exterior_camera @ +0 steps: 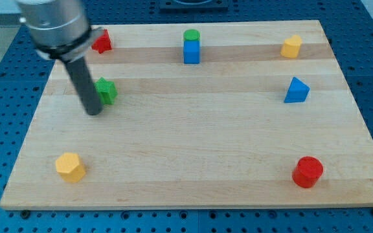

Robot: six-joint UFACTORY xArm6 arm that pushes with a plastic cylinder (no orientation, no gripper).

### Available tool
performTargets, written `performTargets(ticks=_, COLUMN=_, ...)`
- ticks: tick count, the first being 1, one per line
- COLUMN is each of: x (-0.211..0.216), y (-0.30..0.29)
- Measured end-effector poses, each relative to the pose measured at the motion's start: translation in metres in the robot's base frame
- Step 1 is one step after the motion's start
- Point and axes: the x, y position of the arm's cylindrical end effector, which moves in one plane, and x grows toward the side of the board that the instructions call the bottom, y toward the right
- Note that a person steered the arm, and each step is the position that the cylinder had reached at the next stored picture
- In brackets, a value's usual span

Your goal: Push the green star diagonal to the top right of the yellow hexagon

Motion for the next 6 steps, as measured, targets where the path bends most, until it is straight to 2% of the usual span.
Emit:
performTargets(ticks=1, x=0.006, y=-0.037)
performTargets(ticks=2, x=-0.047, y=-0.037)
performTargets(ticks=3, x=-0.064, y=-0.037)
performTargets(ticks=4, x=-0.064, y=-0.023)
performTargets(ticks=6, x=-0.046, y=0.073)
